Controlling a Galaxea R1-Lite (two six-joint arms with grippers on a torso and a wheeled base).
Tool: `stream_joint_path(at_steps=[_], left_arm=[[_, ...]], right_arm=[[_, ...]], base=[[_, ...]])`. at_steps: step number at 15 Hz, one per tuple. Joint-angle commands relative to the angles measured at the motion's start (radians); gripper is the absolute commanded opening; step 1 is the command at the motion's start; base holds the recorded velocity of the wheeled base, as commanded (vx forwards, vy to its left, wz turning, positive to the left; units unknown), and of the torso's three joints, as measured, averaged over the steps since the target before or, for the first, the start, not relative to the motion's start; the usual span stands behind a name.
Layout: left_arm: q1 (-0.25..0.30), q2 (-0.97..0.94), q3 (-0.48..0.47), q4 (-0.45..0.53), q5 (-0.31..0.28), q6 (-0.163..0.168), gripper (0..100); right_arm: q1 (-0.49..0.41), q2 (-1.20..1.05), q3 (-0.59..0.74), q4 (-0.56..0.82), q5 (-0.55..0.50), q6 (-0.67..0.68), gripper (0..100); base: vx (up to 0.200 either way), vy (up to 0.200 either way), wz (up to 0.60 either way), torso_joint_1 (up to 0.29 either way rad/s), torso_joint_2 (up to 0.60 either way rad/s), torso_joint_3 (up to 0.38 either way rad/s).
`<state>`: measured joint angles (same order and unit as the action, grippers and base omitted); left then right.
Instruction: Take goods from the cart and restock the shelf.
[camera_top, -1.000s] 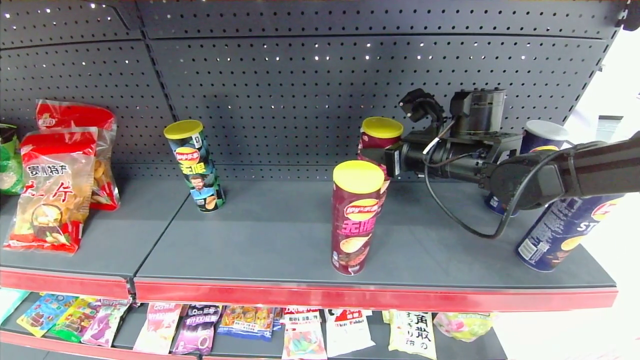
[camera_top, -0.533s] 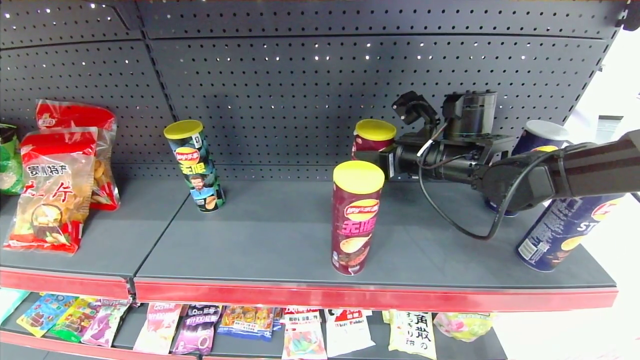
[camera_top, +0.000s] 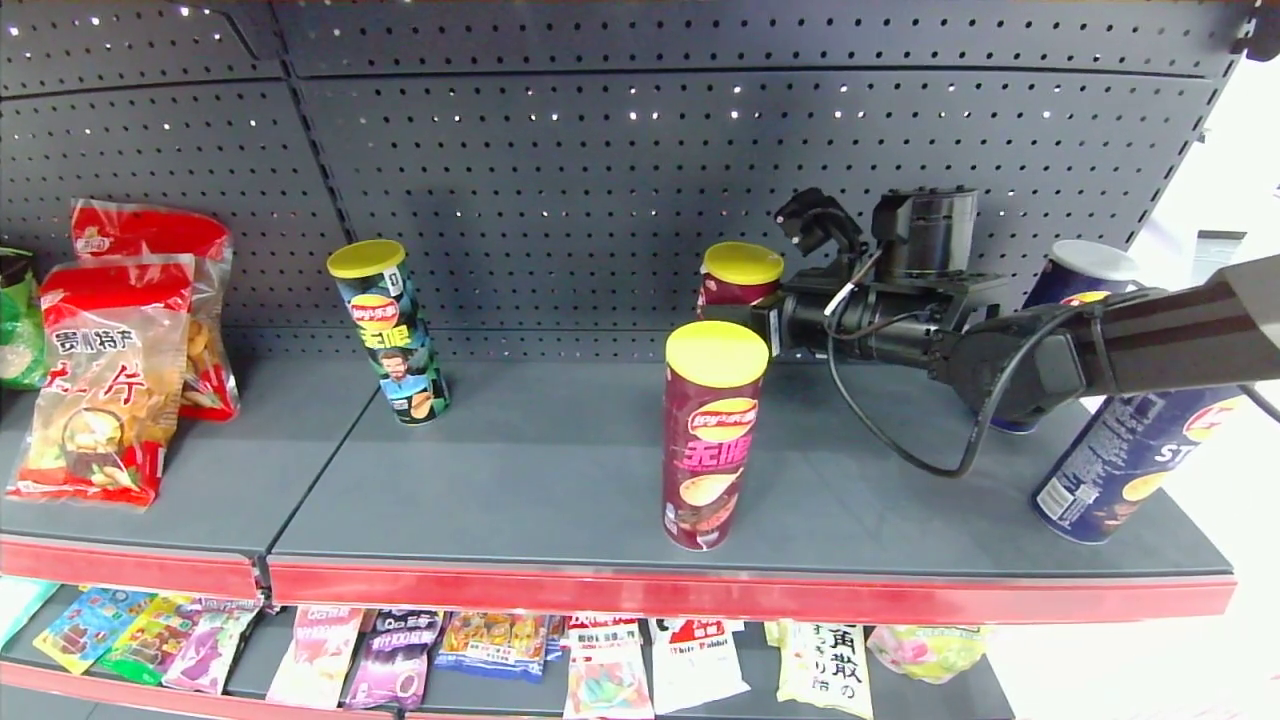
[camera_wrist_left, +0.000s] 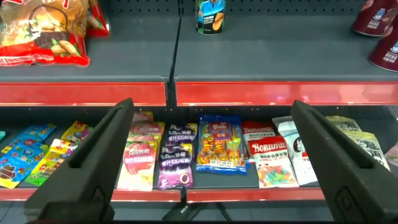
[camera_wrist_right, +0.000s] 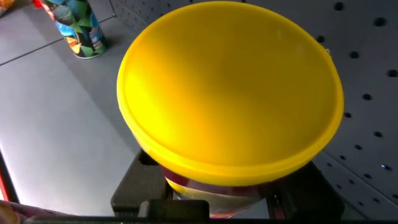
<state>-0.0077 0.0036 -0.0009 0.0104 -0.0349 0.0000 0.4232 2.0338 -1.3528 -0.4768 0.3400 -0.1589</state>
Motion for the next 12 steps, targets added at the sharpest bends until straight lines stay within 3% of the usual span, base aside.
stream_joint_path(at_steps=[1,12], left_arm=[[0.000,0.001,0.001,0.000,0.000,0.000,100],[0.000,0.001,-0.001,0.000,0.000,0.000,100]], right_arm=[[0.000,0.000,0.004,0.000,0.001,-0.001,0],[-0.006,0.022,-0.012,-0.003,-0.001,-0.002,0]], base=[[0.000,0.000,0.00,0.000,0.00,0.000],[0.000,0.000,0.00,0.000,0.00,0.000]])
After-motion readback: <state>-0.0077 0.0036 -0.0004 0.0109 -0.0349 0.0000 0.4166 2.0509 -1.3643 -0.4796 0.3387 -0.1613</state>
